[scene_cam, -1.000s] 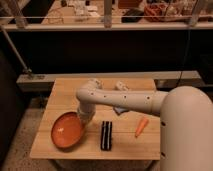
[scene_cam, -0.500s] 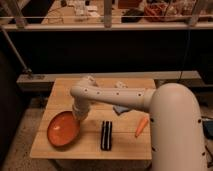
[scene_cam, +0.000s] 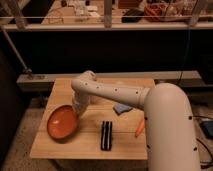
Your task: Drag the ceramic bowl in a circle
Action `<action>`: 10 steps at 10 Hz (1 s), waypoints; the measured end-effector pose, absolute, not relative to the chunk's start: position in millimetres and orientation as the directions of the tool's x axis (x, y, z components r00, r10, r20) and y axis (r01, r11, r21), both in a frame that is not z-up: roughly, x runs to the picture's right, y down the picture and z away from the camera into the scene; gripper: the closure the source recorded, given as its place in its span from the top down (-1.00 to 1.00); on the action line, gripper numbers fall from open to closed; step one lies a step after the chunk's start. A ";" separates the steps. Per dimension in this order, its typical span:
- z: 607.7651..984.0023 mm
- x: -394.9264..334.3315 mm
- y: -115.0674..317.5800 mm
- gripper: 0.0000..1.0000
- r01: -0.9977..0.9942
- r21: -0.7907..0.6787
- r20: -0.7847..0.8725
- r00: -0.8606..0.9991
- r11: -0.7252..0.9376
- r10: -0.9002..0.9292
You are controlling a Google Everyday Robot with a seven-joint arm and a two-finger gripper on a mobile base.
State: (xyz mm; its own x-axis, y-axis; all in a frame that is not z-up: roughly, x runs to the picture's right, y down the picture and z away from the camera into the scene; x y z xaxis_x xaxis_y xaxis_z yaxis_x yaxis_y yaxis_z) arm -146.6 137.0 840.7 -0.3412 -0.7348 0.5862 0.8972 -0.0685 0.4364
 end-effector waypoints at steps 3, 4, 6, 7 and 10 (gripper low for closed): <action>852.3 -126.2 128.6 -1.00 0.913 0.406 0.594 -0.241 0.028 -0.767; 854.3 -115.2 129.1 -1.00 0.920 0.386 0.602 -0.201 0.061 -0.773; 851.3 -95.7 137.9 -1.00 0.933 0.341 0.618 -0.134 0.111 -0.775; 845.9 -82.3 147.6 -1.00 0.939 0.315 0.627 -0.097 0.137 -0.773; 822.8 -52.8 182.1 -1.00 0.949 0.250 0.649 -0.016 0.194 -0.761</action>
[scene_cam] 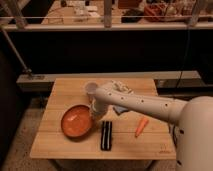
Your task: Drag the ceramic bowl in a circle
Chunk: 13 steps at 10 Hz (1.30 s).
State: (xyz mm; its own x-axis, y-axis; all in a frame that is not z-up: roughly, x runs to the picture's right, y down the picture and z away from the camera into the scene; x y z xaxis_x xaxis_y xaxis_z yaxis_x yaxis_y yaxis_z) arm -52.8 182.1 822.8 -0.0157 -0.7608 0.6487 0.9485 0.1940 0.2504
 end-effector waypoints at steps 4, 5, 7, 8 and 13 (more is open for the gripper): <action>795.6 -48.0 216.7 -1.00 0.958 0.241 0.668 -0.047 0.156 -0.743; 793.3 -57.2 220.8 -1.00 0.958 0.257 0.672 -0.084 0.125 -0.736; 792.0 -88.4 230.0 -1.00 0.950 0.309 0.672 -0.179 0.052 -0.719; 792.8 -106.5 232.0 -1.00 0.938 0.346 0.661 -0.238 0.008 -0.712; 808.5 -155.8 207.6 -1.00 0.887 0.452 0.593 -0.380 -0.097 -0.710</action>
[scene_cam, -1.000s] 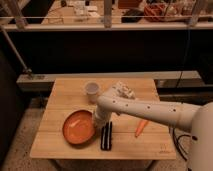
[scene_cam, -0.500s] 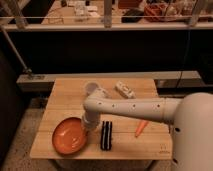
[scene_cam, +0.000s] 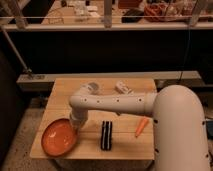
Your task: Drag the ceramic bowl in a circle
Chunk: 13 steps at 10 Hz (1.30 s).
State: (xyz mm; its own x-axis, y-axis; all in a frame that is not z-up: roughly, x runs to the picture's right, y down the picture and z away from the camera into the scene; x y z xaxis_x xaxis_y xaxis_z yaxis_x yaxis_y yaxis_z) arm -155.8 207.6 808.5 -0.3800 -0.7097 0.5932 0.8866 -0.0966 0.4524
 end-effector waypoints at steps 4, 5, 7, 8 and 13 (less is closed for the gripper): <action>848.0 -151.2 161.9 -1.00 0.893 0.445 0.576 -0.338 -0.062 -0.744; 856.5 -147.7 150.7 -1.00 0.896 0.441 0.571 -0.325 -0.053 -0.754; 866.9 -128.5 136.3 -1.00 0.909 0.416 0.576 -0.268 -0.006 -0.772; 867.3 -116.5 136.0 -1.00 0.917 0.399 0.583 -0.240 0.017 -0.776; 835.9 -32.5 177.9 -1.00 0.946 0.283 0.630 -0.058 0.160 -0.775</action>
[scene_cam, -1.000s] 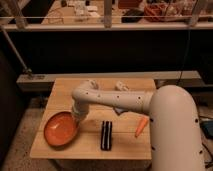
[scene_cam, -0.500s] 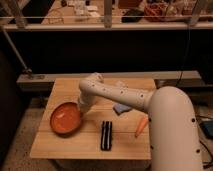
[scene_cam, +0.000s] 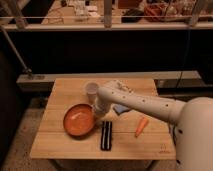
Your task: Drag the ceramic bowl in a circle
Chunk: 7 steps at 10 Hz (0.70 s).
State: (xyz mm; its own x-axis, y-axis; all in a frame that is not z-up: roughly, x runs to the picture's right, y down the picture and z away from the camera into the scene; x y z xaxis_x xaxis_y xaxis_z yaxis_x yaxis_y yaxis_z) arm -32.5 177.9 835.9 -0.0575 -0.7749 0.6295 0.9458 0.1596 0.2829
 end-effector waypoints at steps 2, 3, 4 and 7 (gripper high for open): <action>814.2 -22.0 206.9 -1.00 0.955 0.255 0.643 -0.051 0.150 -0.764; 811.0 -24.0 216.1 -1.00 0.958 0.257 0.652 -0.072 0.130 -0.755; 808.4 -30.4 223.5 -1.00 0.958 0.266 0.657 -0.100 0.105 -0.747; 800.3 -80.2 237.2 -1.00 0.939 0.345 0.648 -0.239 -0.001 -0.723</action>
State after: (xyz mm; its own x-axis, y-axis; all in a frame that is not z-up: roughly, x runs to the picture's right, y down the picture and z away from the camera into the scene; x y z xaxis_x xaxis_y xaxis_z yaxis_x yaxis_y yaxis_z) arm -80.2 237.2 800.3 -0.2389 -0.7231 0.6481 0.9387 -0.0011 0.3448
